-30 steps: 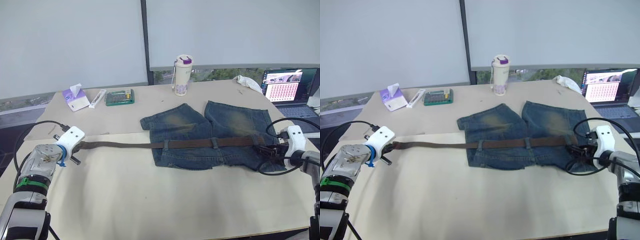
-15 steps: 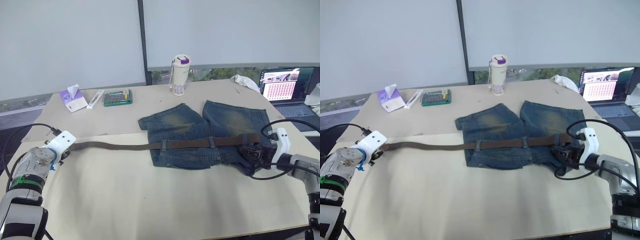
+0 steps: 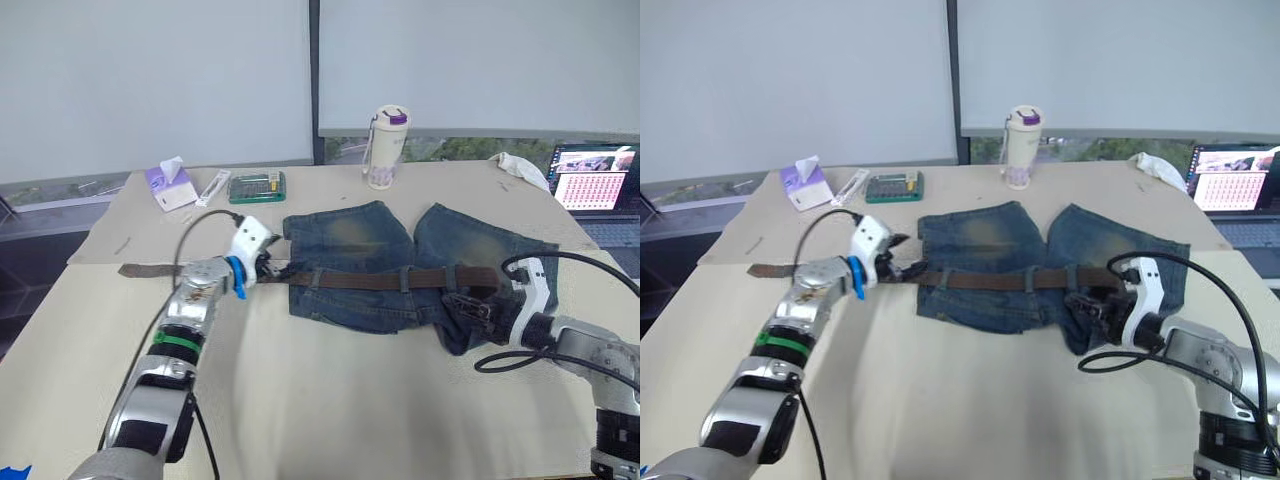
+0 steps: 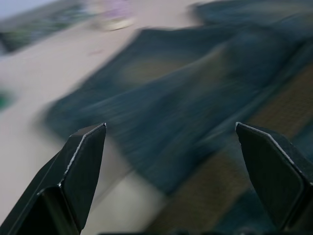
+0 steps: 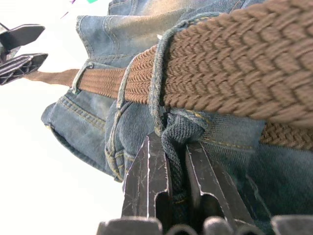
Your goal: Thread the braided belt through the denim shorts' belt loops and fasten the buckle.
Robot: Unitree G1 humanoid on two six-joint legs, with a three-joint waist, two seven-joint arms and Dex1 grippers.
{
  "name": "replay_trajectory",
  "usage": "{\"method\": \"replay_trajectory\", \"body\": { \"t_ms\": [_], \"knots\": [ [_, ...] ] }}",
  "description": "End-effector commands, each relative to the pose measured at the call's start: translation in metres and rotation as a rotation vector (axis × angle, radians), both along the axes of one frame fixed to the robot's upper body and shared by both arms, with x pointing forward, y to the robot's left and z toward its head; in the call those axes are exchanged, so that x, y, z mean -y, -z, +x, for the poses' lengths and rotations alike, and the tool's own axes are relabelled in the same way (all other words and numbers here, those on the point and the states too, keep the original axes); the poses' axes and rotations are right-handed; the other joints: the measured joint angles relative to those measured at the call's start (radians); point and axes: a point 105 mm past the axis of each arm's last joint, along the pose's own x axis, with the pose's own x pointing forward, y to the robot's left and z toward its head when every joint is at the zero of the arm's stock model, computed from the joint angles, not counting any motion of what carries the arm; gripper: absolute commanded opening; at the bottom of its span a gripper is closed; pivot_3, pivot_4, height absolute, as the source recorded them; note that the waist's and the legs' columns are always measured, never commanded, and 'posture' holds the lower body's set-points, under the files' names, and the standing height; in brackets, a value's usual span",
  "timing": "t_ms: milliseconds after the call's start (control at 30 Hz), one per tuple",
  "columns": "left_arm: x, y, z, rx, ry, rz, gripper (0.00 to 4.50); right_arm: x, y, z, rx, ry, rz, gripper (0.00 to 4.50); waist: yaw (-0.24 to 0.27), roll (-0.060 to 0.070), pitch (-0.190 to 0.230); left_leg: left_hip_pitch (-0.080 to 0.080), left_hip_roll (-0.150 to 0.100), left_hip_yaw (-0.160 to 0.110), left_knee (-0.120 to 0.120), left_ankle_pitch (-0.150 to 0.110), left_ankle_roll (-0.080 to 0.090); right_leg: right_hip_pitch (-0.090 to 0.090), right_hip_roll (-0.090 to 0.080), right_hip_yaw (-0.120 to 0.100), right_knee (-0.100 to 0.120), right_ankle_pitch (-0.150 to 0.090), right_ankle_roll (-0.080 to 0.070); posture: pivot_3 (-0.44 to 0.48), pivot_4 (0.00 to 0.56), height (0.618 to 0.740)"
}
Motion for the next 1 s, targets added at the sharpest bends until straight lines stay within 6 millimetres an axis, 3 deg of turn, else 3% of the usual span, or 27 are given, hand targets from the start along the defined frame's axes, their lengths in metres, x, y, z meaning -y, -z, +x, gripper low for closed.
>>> {"method": "replay_trajectory", "body": {
  "t_ms": [33, 233, 333, 433, 600, 800, 1000],
  "knots": [
    [0.009, 0.009, 0.004, -0.068, 0.027, 0.024, 4.46, 0.015, -0.004, -0.003, 0.037, 0.050, -0.044, 0.00, 0.000, 0.000, 0.000, 0.000, -0.001, 0.000, 0.000, 0.000, 0.000, 0.000, 0.001, 0.000, 0.000, 0.000, 0.000, 0.000, 0.150, 0.740],
    [0.010, 0.033, 0.012, -0.175, 0.006, 0.116, 4.46, 0.029, 0.001, -0.006, 0.033, 0.086, -0.085, 0.00, -0.007, -0.001, 0.000, 0.000, -0.001, 0.000, 0.002, 0.000, 0.001, 0.001, 0.004, 0.000, 0.000, 0.000, 0.000, 0.000, 0.150, 0.740],
    [0.008, 0.037, 0.017, -0.231, -0.037, 0.068, 4.46, 0.034, 0.000, -0.007, 0.039, 0.103, -0.087, 0.00, -0.004, -0.001, 0.000, 0.000, -0.001, 0.001, 0.003, 0.000, 0.001, 0.002, 0.004, 0.000, -0.001, 0.000, 0.000, 0.000, 0.150, 0.740],
    [0.014, 0.036, 0.015, -0.328, -0.028, -0.066, 3.68, 0.039, 0.003, -0.010, 0.037, 0.111, -0.101, 0.00, 0.000, -0.001, 0.000, -0.001, -0.001, 0.000, 0.008, -0.001, 0.003, 0.003, 0.005, 0.000, 0.000, 0.000, 0.000, 0.000, 0.150, 0.740],
    [0.016, 0.044, 0.008, -0.428, 0.012, -0.117, 1.98, 0.047, 0.008, -0.013, 0.029, 0.121, -0.144, 0.00, 0.000, 0.000, 0.000, 0.000, -0.001, 0.001, 0.008, -0.001, 0.003, 0.005, 0.005, -0.001, -0.001, 0.000, 0.000, 0.000, 0.150, 0.740],
    [0.004, 0.034, 0.014, -0.434, -0.035, -0.195, 0.05, 0.054, 0.001, -0.010, 0.076, 0.125, -0.155, 0.00, -0.001, -0.001, 0.000, 0.005, -0.001, 0.000, 0.008, -0.001, 0.004, 0.010, 0.006, -0.002, -0.002, 0.000, 0.000, 0.000, 0.150, 0.740],
    [-0.010, 0.005, 0.026, -0.330, -0.073, -0.325, 0.02, 0.055, -0.004, 0.001, 0.194, 0.100, -0.204, 0.00, -0.007, -0.001, 0.001, 0.005, 0.000, 0.000, 0.008, -0.002, 0.004, 0.011, 0.006, -0.002, -0.002, 0.000, 0.000, 0.000, 0.150, 0.740]
  ]
}}
